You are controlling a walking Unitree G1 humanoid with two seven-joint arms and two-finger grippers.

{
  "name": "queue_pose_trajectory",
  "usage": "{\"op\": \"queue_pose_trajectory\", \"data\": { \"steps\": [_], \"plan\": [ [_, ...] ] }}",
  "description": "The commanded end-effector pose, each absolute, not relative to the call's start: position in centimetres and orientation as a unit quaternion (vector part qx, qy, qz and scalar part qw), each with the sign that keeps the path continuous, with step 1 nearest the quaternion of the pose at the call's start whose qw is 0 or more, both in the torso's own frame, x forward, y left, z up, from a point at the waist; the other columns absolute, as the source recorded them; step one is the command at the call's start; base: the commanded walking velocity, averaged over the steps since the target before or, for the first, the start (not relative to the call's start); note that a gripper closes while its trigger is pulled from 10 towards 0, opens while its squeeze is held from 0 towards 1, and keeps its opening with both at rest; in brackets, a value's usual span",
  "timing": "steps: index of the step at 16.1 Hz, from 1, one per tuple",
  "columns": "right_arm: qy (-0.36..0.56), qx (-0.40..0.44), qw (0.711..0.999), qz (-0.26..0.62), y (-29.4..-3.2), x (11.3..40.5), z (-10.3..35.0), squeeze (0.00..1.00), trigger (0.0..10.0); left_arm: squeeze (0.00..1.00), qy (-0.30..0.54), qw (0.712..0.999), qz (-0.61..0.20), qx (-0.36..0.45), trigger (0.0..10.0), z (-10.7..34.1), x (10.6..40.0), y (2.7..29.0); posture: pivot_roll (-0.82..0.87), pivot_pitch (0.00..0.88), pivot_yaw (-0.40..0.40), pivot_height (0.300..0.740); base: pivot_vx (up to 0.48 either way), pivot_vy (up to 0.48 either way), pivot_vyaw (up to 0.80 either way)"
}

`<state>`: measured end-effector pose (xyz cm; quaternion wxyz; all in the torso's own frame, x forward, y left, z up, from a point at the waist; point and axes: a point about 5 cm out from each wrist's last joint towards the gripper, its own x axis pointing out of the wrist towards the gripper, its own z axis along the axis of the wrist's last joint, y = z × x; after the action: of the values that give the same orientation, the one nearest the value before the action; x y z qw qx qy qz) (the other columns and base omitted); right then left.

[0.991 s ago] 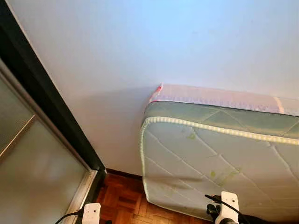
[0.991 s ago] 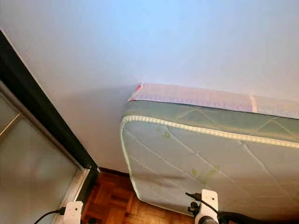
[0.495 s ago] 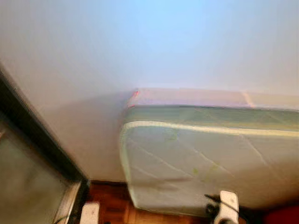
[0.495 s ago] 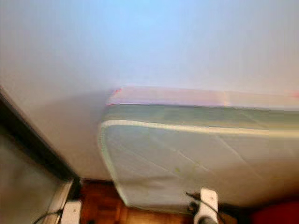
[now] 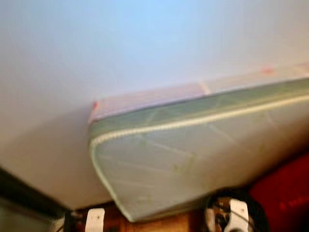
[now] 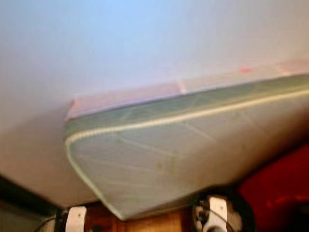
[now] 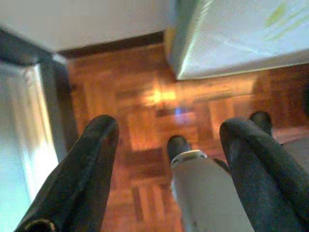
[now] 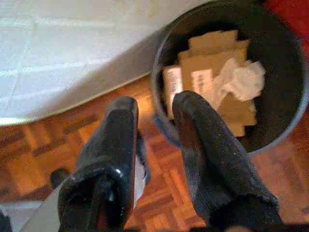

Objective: Clean up the room

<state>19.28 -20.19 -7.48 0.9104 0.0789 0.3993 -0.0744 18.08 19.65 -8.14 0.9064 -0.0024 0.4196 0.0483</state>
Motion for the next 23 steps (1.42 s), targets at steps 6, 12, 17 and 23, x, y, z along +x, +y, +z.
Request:
{"op": "queue_pose_trajectory", "data": {
  "steps": [6,12,17,23],
  "plan": [
    [0.415,0.12,0.9,-0.052,-20.4,17.65,-8.19,0.0,10.0,0.0,0.427,0.902,0.027,0.05,10.0,-6.95,20.28,21.21,-0.09,0.0,0.057,0.74,0.0,0.0,-0.72],
    [0.417,0.119,0.9,-0.05,-20.31,17.72,-8.18,0.0,10.0,0.0,0.425,0.903,0.029,0.047,10.0,-6.91,20.38,21.13,-0.09,0.0,0.065,0.74,0.0,0.0,-0.72],
    [0.416,0.121,0.9,-0.049,-20.21,17.68,-8.2,0.0,10.0,0.0,0.426,0.903,0.027,0.046,10.0,-6.94,20.39,21.01,-0.1,0.0,0.074,0.74,0.0,0.0,-0.72],
    [0.406,0.125,0.904,-0.059,-20.23,17.75,-8.13,0.0,10.0,0.0,0.426,0.903,0.028,0.049,10.0,-7.04,20.03,21.33,-0.11,0.0,0.078,0.74,0.0,-0.152,0.0]
  ]
}}
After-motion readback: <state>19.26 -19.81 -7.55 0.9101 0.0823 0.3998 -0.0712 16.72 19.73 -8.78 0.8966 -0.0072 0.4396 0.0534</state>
